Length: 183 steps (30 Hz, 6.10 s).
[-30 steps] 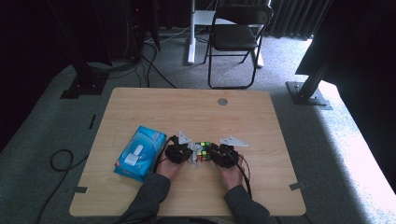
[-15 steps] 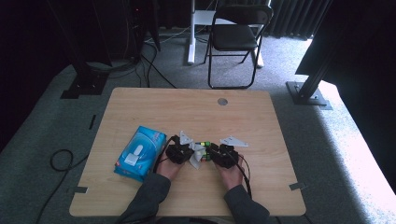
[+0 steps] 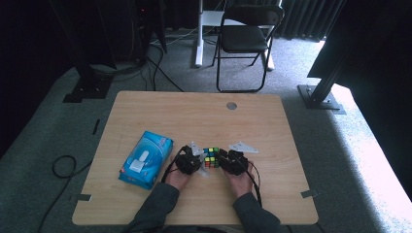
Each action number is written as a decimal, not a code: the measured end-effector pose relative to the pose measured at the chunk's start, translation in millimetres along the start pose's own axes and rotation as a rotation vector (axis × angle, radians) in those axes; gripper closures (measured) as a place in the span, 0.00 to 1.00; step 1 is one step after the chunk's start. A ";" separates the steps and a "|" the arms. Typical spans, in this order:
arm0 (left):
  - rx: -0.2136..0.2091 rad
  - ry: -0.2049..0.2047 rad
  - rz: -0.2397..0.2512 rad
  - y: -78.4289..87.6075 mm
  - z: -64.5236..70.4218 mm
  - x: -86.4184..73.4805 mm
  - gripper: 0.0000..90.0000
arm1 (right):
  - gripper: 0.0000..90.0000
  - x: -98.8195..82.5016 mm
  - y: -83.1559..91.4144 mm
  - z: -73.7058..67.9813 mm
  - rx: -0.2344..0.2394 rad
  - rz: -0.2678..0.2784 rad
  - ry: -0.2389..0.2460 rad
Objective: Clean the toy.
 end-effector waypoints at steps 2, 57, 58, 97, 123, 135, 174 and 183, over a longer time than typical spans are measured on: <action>-0.004 0.005 0.001 0.0 -0.3 0.0 0.93 | 0.77 0.0 0.0 0.0 0.000 0.000 0.001; -0.021 0.056 0.023 7.3 -3.5 -8.5 0.91 | 0.79 0.0 0.1 -1.2 0.014 -0.008 0.023; -0.025 0.071 0.026 7.7 -5.7 -8.1 0.91 | 0.79 -0.2 0.3 -1.7 0.019 -0.009 0.025; -0.081 0.086 0.037 14.1 -5.2 5.7 0.92 | 0.75 2.6 1.7 1.6 -0.012 -0.041 0.058; -0.121 0.046 0.039 13.7 19.4 2.3 0.90 | 0.73 -2.8 16.6 4.9 -0.041 -0.118 -0.023; -0.084 0.016 0.070 18.0 13.3 14.7 0.94 | 0.78 -2.8 16.3 4.1 -0.042 -0.118 -0.028; -0.036 0.020 0.009 -5.2 -2.6 19.8 0.95 | 0.78 -3.4 15.8 3.6 -0.047 -0.103 -0.033; -0.012 -0.013 -0.015 -12.2 -1.2 14.1 0.94 | 0.78 -3.6 15.8 3.7 -0.046 -0.101 -0.034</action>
Point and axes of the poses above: each handheld gripper's, and its own axes: y roughly backward along the jaws, x roughly out of its top, z roughly to its right, the point moved 9 cm from there along -y, roughly forward along the jaws, and after that the axes turned 2 degrees about x, right-handed, at the moved point
